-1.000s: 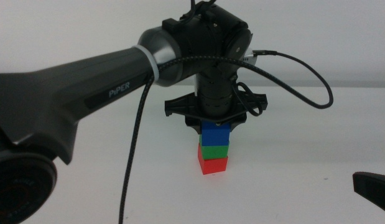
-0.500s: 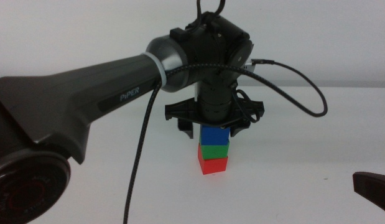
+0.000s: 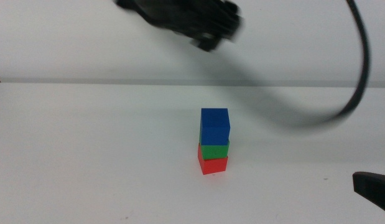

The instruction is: Stack red cubes first, then green, then blue cubes in a specific spot.

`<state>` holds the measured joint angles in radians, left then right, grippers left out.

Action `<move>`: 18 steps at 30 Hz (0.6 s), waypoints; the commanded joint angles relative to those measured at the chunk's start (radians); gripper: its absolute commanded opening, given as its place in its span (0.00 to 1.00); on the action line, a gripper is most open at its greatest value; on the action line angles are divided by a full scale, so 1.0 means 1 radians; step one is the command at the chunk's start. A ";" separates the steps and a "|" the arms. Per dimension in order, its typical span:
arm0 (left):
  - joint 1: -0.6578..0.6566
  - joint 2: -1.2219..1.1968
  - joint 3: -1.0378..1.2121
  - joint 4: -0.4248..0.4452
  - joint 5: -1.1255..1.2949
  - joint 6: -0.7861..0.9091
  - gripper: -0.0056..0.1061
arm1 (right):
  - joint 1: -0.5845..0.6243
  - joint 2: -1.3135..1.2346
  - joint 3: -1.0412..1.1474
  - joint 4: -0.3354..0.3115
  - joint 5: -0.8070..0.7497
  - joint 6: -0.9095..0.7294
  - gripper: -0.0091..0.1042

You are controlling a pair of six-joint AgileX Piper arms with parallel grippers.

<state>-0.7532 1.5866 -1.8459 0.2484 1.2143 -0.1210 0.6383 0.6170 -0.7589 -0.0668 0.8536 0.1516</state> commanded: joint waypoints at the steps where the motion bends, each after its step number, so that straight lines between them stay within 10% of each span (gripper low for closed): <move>1: -0.005 -0.125 0.069 0.013 0.104 0.150 0.83 | -0.006 -0.005 0.003 -0.009 -0.009 -0.011 0.89; 7: -0.005 -0.462 0.352 0.077 0.104 0.016 0.87 | -0.006 -0.005 0.003 -0.009 -0.009 -0.011 0.89; 18: 0.489 -1.048 0.899 -0.187 -0.335 0.162 0.87 | -0.006 -0.005 0.003 0.004 -0.009 -0.011 0.89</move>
<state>-0.3143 0.5943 -0.9887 0.1070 0.9326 0.0283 0.6383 0.6170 -0.7589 -0.0626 0.8536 0.1516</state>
